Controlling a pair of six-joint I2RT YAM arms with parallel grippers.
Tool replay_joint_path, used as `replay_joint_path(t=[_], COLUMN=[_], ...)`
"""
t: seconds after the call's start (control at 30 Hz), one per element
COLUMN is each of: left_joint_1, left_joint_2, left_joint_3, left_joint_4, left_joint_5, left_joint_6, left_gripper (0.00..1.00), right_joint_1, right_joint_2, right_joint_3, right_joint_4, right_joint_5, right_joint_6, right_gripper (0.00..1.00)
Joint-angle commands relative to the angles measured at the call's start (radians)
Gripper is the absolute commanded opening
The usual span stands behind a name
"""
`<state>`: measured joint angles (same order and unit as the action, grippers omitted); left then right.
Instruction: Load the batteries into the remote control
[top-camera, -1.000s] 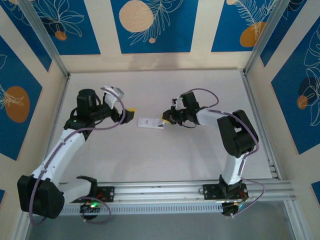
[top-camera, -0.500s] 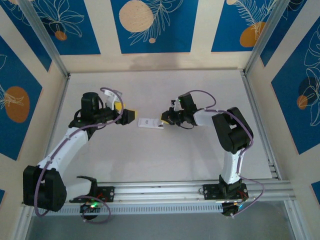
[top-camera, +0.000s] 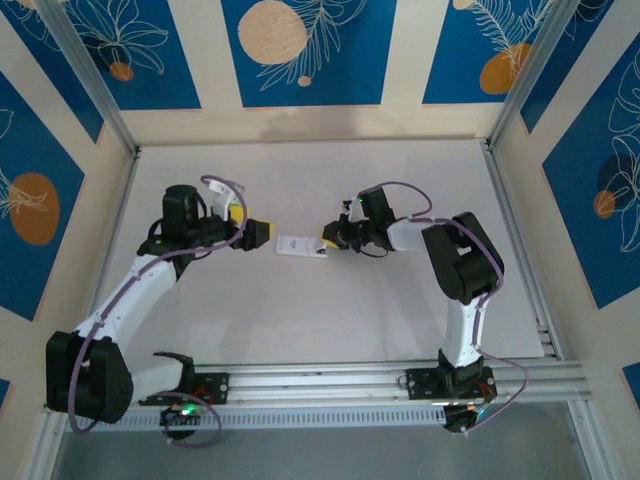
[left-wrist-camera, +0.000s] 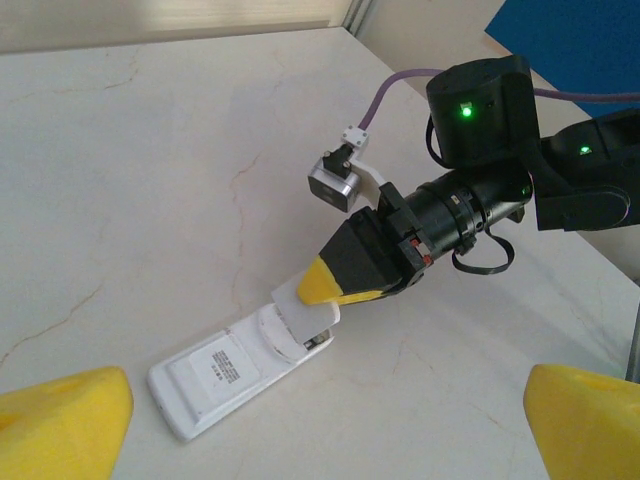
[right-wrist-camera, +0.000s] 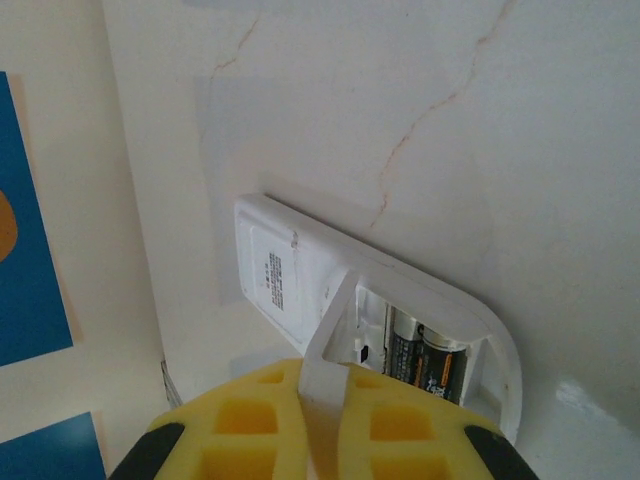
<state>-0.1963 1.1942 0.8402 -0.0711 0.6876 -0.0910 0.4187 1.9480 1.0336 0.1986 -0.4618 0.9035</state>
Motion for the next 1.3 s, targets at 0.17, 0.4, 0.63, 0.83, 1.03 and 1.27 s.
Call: replay_joint_path(t=[0.17,0.4,0.63,0.83,1.03,1.27], left_joint_1=[0.01,0.01,0.01,0.011,0.01,0.01], left_joint_2=[-0.013,-0.019,-0.012,-0.012,-0.012,-0.008], left_joint_3=[0.002,0.0,0.0,-0.001,-0.001,-0.001], left_joint_4=[-0.017,-0.024,-0.029,-0.03,-0.031,-0.029], left_joint_5=[0.012,0.01,0.013,0.011,0.01,0.013], left_joint_6=[0.027,0.033,0.04,0.04,0.041,0.039], left_gripper=[1.0,1.0,1.0,1.0,1.0,1.0], right_joint_1=[0.008,0.01,0.012,0.008,0.006,0.005], right_joint_2=[0.018,0.049,0.057,0.045,0.026,0.024], right_joint_3=[0.003,-0.003,-0.006,-0.003,-0.004,-0.002], right_joint_4=[-0.012,-0.019,-0.027,-0.043,-0.071,-0.071], right_joint_5=[-0.03,-0.015,-0.038,-0.059,-0.053,-0.06], right_joint_6=[0.006,-0.001,-0.012,-0.02,-0.034,-0.03], right_gripper=[0.04,0.05,0.06,0.05,0.05,0.05])
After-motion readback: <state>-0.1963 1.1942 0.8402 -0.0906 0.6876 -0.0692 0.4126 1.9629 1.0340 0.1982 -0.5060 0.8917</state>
